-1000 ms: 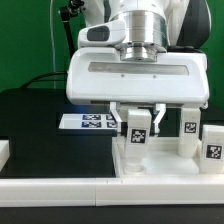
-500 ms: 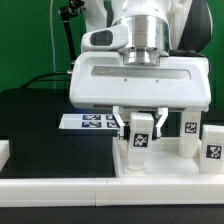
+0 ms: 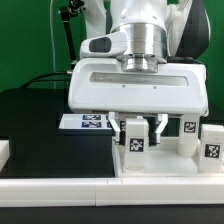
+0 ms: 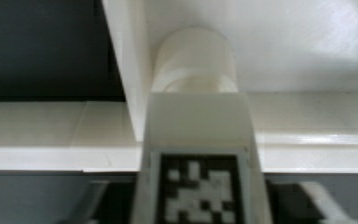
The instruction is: Assemble square table
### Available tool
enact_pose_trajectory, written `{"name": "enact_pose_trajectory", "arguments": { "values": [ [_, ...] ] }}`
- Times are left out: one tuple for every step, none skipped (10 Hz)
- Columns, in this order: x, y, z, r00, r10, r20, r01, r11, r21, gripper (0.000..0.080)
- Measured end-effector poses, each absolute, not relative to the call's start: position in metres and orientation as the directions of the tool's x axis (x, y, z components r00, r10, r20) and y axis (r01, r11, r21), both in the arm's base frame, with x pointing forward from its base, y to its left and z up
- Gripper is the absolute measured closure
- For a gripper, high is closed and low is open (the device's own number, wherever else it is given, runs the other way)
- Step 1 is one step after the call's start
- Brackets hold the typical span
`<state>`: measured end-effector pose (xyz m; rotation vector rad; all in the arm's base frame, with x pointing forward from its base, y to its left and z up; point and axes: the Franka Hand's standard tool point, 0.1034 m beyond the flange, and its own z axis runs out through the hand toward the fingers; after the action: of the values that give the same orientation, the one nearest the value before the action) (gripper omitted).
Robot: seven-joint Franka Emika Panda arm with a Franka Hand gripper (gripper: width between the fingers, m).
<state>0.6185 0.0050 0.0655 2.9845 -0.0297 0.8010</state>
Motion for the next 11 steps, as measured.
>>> {"name": "enact_pose_trajectory", "arguments": {
  "values": [
    [0.6185,0.0049,0.0655,0.866,-0.005,0.501,-0.032,-0.998,0.045,0.0279],
    [0.6185,0.0049,0.0655,0.866,-0.005,0.501,-0.032,-0.998,0.045,0.0279],
    [0.6185,0.0049,0.0655,0.866,-0.005,0.501,-0.032,-0.998,0.045,0.0178],
    [0.6185,0.0049,0.0655,0.866,-0.005,0.501,-0.032,-0.998,0.045,0.0178],
    [0.6185,0.0050,0.0655,0.866,-0.005,0.501,-0.032,-0.998,0.045,0.0155],
    [0.6184,0.0050,0.0655,0.866,-0.005,0.501,-0.032,-0.998,0.045,0.0151],
    [0.6184,0.0049,0.0655,0.866,-0.005,0.501,-0.032,-0.998,0.045,0.0151],
    [0.6185,0.0049,0.0655,0.866,-0.005,0.501,-0.032,-0.998,0.045,0.0150],
    [0.6169,0.0046,0.0650,0.874,-0.011,0.485,-0.035,-0.999,0.039,0.0150],
    [0.6116,0.0052,0.0675,0.908,-0.028,0.418,-0.039,-0.999,0.018,0.0150],
    [0.6109,0.0066,0.0748,0.938,-0.043,0.345,-0.043,-0.999,-0.008,0.0150]
  ]
}}
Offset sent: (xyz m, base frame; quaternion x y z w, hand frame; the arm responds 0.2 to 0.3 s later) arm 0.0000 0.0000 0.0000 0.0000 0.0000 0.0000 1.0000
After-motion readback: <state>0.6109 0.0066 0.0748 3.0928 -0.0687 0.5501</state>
